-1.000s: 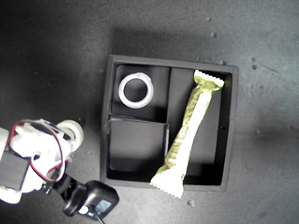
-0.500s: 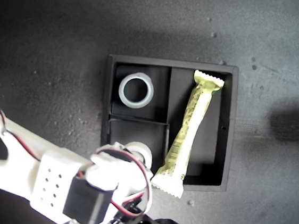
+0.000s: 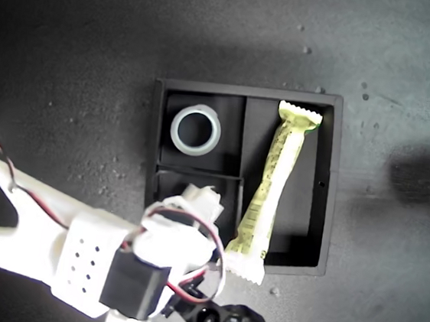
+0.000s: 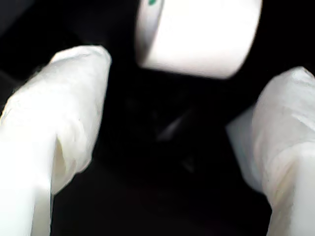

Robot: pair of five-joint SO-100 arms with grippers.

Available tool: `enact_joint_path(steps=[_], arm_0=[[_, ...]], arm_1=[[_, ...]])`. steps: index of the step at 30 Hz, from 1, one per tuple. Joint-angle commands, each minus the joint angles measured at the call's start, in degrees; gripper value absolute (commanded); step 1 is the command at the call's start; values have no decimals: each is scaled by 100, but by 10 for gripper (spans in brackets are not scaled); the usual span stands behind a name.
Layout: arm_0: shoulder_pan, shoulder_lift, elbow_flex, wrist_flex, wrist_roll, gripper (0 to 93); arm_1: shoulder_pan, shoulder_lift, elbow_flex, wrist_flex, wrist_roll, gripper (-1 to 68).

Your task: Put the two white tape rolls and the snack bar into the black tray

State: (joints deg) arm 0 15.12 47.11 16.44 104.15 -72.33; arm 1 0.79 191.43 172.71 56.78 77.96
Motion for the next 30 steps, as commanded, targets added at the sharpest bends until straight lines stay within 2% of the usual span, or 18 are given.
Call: enact_joint_path(steps=[1, 4, 6, 9, 13, 17, 19, 21, 26, 30], arm_0=[[-193, 2048, 809, 97, 255, 210], [-439, 4061, 2452, 97, 352, 139], [-615, 5344, 3735, 35, 352, 69], [-809, 7093, 5924, -483, 352, 2], [-1028, 9281, 9053, -1459, 255, 1], [-1134, 10837, 11250, -2197, 70, 1], [-1160, 11540, 12120, -2558, 9, 1], [-1143, 12155, 12894, -2953, -26, 1], [-1143, 12753, 14124, -3630, -114, 1], [-1239, 13104, 14748, -3753, -132, 1]], arm_1=[[0, 53, 176, -141, -167, -2], [132, 53, 624, -308, -167, -2], [237, 53, 624, -97, -211, -1], [369, 53, 624, 105, -105, -1], [510, 53, 624, 387, -18, 2], [501, 53, 624, 668, 79, 54], [439, 53, 624, 914, 229, 46], [501, 53, 624, 1248, 360, -3], [712, 18, 624, 2004, 1011, -3], [615, -9, 624, 2013, 940, 0]])
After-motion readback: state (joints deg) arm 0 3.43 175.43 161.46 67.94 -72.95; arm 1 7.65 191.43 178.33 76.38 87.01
